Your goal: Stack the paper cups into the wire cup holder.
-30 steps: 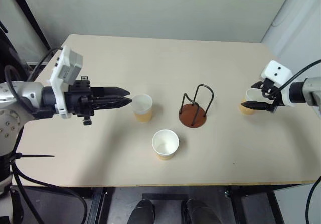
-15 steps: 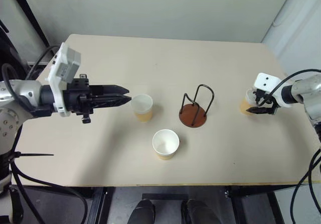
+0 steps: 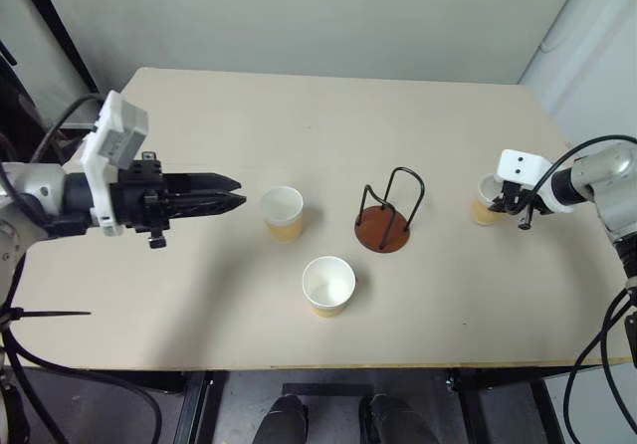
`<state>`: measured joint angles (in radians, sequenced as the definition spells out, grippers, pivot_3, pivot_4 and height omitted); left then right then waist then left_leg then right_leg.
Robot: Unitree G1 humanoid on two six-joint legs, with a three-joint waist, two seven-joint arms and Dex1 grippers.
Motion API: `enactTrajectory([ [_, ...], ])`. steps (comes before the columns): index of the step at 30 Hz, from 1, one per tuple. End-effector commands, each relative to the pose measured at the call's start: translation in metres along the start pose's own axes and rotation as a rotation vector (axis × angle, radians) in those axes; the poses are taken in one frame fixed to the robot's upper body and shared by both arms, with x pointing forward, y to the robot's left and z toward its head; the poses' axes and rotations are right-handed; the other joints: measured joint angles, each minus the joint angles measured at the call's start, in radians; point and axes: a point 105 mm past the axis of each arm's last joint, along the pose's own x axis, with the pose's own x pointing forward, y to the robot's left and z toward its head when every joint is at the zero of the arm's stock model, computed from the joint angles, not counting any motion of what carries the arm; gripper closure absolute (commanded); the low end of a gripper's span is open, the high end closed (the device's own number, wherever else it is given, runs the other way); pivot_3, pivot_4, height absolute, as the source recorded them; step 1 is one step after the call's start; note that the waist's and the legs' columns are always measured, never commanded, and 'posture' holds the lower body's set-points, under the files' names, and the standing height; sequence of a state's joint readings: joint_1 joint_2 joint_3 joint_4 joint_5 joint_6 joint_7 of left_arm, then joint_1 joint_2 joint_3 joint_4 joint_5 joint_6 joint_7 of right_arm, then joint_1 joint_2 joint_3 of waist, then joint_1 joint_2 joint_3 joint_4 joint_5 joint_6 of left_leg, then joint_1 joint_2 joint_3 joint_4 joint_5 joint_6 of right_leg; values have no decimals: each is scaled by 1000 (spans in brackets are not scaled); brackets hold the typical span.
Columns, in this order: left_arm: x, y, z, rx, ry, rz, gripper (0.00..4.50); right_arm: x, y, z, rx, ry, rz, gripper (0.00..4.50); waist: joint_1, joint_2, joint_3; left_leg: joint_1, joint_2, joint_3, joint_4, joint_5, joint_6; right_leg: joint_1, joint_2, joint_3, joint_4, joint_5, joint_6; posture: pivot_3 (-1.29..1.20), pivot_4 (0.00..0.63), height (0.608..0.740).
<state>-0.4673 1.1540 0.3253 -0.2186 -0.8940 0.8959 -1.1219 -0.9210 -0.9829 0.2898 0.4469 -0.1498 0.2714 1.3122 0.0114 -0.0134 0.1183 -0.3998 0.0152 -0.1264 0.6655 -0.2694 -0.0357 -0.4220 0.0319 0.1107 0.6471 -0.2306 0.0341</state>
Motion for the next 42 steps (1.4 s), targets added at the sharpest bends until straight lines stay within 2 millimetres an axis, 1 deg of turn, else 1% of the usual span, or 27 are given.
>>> enactTrajectory([
  [1, -12, 5, 9, 53, -11, 41, 3140, -30, -5, 25, -63, -68, -57, 4482, 1, 0, 0, 0, 0, 0, 0, 0, 0, 0, 0, 0, 0, 0, 0, 0, 150, 740],
  [2, -12, 6, 9, 55, -11, 42, 3140, -36, -5, 35, -88, -92, -65, 4482, 0, 0, 0, 0, 0, 0, 0, 0, 0, 0, 0, 0, 0, 0, 0, 0, 150, 740],
  [4, -12, 8, 10, 62, -12, 40, 3140, -49, 0, 63, -148, -158, -77, 4482, -1, 0, 0, 0, 0, 0, 0, 0, -1, 0, 0, 0, 0, 0, 0, 0, 150, 740],
  [5, -11, 8, 11, 66, -13, 36, 3140, -55, 4, 80, -188, -198, -79, 4482, -2, 0, 0, 0, 0, 0, 0, 0, -1, 0, 0, 0, 0, 0, 0, 0, 150, 740],
  [7, -10, 8, 11, 69, -13, 28, 3140, -61, 11, 101, -234, -247, -77, 4482, -4, 0, 0, 0, 0, 0, 0, 0, -1, 0, 0, 0, 0, 0, -1, 0, 150, 740],
  [8, -9, 8, 11, 70, -12, 23, 3140, -64, 16, 112, -258, -275, -70, 4482, -5, 0, 0, 0, 0, 0, 0, 0, 0, 0, 0, 0, 0, 0, -1, 0, 150, 740],
  [10, -6, 10, 12, 74, -13, 15, 3140, -68, 34, 143, -339, -353, -32, 4482, -6, 0, 0, 0, 0, 0, 0, 0, 0, 0, 0, 0, 0, 0, -1, 0, 150, 740],
  [11, -5, 10, 12, 76, -15, 11, 3140, -69, 43, 154, -373, -383, -10, 4482, -8, 0, 0, 0, 0, 0, 0, 0, 0, 0, 0, 0, 0, -1, -1, 0, 150, 740],
  [12, -3, 11, 12, 77, -16, 6, 3140, -69, 50, 162, -400, -402, 8, 4482, -8, 0, 0, 0, 0, 0, 0, 0, 0, -1, 0, 0, 0, -1, -1, 0, 150, 740],
  [15, 0, 12, 13, 80, -18, -2, 3140, -65, 60, 174, -442, -426, 42, 4482, -6, 0, 0, 0, 0, 0, 0, 0, -1, -1, 0, -1, 0, -1, -2, 0, 150, 740],
  [18, 2, 12, 13, 82, -21, -9, 3140, -57, 64, 178, -468, -424, 67, 4482, -3, 0, 0, -1, 0, 0, 0, 0, -1, -1, 0, -1, -1, -1, -2, 0, 150, 740],
  [21, 2, 10, 13, 85, -21, -12, 3140, -44, 58, 169, -488, -375, 61, 4482, -4, 0, 0, -1, 0, 0, 1, 0, -1, -1, 0, -1, -1, -1, -2, 0, 150, 740],
  [23, 1, 9, 13, 86, -22, -11, 3140, -40, 54, 163, -493, -354, 59, 4482, -4, 0, 0, -1, 0, 0, 0, 0, -1, -1, 0, -1, -1, -1, -2, 0, 150, 740],
  [27, -2, 8, 12, 82, -21, 2, 3140, -40, 50, 160, -501, -344, 54, 4482, -5, 0, 0, -1, 0, -1, 0, 1, -1, -2, 0, -1, -1, -1, -2, 0, 150, 740],
  [31, -3, 7, 12, 81, -22, 5, 3140, -47, 47, 163, -489, -367, 47, 4482, -6, 0, 0, -1, 0, 0, -1, 1, -2, -2, 0, -1, -1, -1, -2, 0, 150, 740],
  [33, -3, 6, 12, 81, -22, 7, 3140, -48, 48, 161, -485, -363, 56, 4482, -5, 0, 0, -1, 0, 0, -1, 1, -2, -2, 0, -1, -1, -1, -2, 0, 150, 740],
  [35, -3, 7, 12, 81, -24, 9, 3140, -46, 54, 157, -488, -356, 93, 4482, -4, 0, 0, -1, 0, 0, 0, 1, -2, -2, 0, -1, -1, -1, -2, 0, 150, 740],
  [38, -2, 7, 12, 82, -27, 11, 3140, -41, 65, 155, -496, -352, 138, 4482, -5, 0, 0, -1, 0, 0, 0, 1, -2, -2, 0, -1, -1, -1, -2, 0, 150, 740],
  [40, -2, 8, 13, 82, -29, 10, 3140, -36, 66, 154, -489, -345, 135, 4482, -6, 0, 0, -1, 0, 0, 0, 1, -2, -2, 0, -1, -1, -1, -2, 0, 150, 740],
  [42, -1, 8, 13, 81, -33, 8, 3140, -32, 68, 154, -477, -344, 137, 4085, -6, 0, 0, -1, 0, 0, 0, 1, -2, -2, 0, -1, -1, -1, -2, 0, 150, 740],
])
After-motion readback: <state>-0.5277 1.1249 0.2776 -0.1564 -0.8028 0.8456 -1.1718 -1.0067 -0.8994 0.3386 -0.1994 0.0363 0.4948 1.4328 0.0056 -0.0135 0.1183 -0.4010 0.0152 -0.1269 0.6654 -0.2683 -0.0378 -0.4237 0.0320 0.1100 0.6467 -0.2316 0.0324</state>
